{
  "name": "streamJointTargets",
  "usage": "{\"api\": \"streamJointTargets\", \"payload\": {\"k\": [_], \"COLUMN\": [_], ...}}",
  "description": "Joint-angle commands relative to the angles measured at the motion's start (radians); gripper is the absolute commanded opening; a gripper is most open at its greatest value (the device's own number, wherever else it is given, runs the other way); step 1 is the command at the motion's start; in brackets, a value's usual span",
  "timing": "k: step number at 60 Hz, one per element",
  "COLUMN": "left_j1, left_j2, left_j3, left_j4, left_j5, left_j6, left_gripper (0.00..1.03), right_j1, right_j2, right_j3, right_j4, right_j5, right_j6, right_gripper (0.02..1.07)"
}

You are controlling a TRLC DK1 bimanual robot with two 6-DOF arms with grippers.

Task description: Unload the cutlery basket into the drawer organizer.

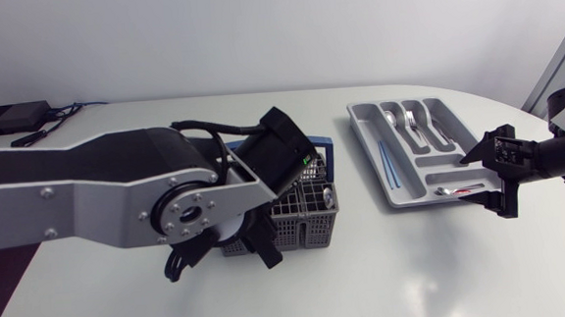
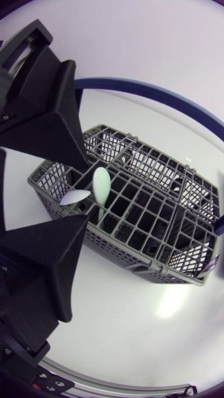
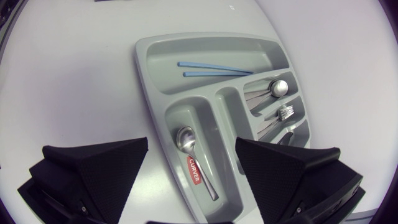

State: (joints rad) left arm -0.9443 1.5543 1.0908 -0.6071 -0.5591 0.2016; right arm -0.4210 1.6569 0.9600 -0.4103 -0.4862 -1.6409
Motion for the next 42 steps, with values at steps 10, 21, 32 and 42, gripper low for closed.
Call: {"api": "streamJointTargets", "payload": {"k": [10, 21, 32, 42], "left_j1": [0.006, 0.006, 0.006, 0.004], "left_j2": [0.027, 0.029, 0.029, 0.02], "left_j3": [-0.025, -0.028, -0.032, -0.034], "left_j4": [0.006, 0.007, 0.009, 0.009], "left_j5": [-0.038, -0.047, -0.05, -0.055], "left_j6": [-0.008, 0.002, 0.005, 0.012], "left_gripper": [0.33, 0.26, 0.11, 0.06], "right_j1": [-0.01, -0.007, -0.002, 0.004], "right_j2": [0.03, 0.029, 0.018, 0.007], "right_j3": [-0.014, -0.01, -0.01, -0.018], "right_j4": [0.011, 0.011, 0.01, 0.01], "right_j5": [-0.002, -0.002, -0.002, -0.002], "right_j6": [0.006, 0.007, 0.013, 0.016], "right_gripper": [1.03, 1.03, 1.03, 1.03]}}
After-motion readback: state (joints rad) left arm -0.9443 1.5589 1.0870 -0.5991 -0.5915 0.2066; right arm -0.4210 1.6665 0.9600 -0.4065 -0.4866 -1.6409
